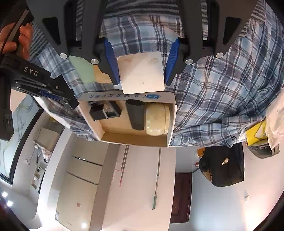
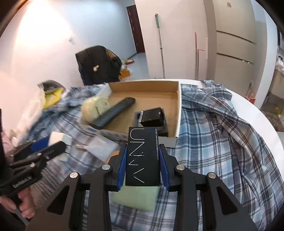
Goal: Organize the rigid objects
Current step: 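Carry the white charger and UNNV box over the cardboard box with both grippers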
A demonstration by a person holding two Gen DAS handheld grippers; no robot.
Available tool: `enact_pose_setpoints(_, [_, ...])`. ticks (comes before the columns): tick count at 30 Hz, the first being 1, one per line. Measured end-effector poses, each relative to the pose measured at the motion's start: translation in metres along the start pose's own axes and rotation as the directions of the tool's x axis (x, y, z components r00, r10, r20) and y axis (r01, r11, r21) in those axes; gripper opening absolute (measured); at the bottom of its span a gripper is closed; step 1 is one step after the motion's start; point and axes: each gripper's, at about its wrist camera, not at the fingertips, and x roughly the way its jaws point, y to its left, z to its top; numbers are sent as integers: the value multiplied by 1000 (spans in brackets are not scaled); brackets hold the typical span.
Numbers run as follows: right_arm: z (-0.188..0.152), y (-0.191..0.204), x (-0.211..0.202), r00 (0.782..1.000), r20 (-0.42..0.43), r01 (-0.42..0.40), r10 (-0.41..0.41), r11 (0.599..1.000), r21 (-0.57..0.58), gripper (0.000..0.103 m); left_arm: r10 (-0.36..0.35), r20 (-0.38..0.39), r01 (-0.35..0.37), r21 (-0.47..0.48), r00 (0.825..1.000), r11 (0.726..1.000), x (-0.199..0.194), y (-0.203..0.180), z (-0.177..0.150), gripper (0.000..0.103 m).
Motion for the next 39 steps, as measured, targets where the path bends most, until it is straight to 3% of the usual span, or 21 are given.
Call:
enact_pose_setpoints(6, [7,-10,-28,996,-11,-86,87,995,55,32,11,89,-17,62,996,998,-50,-16,12,53])
enact_pose_setpoints(10, [24,-8,-54,999,44,9,-9,1000,2,32,-21,144,13,59,989,998,-75,-24,35,53])
enact_pose_setpoints(12, [37,-4,-65,998,65,18,-17,1000,-18,32,-36,183,30,33,982,999,-81,-24,49,53])
enact_pose_setpoints(20, [104,-1,-77,990,137,26,-22,999,-29,32,-50,210,42,42,976,998,-59,-39,109,53])
enact_pose_setpoints(25, [140,-8,-48,978,202,42,-52,998,54,32,-77,251,74,21,965,997,-31,-36,152,53])
enact_pose_setpoints(28, [141,-11,-19,971,225,72,-83,996,56,32,-71,267,60,48,961,997,-13,-34,153,53])
enact_pose_setpoints(31, [126,-22,20,989,144,12,-23,997,75,32,-104,216,82,107,971,991,23,-30,133,53])
enact_pose_setpoints(34, [118,-26,55,998,44,35,-38,996,77,32,-70,120,59,98,990,993,60,-25,124,53])
enact_pose_setpoints(39, [107,-20,80,998,-24,64,-63,997,33,32,-118,32,116,81,992,990,88,-20,118,53])
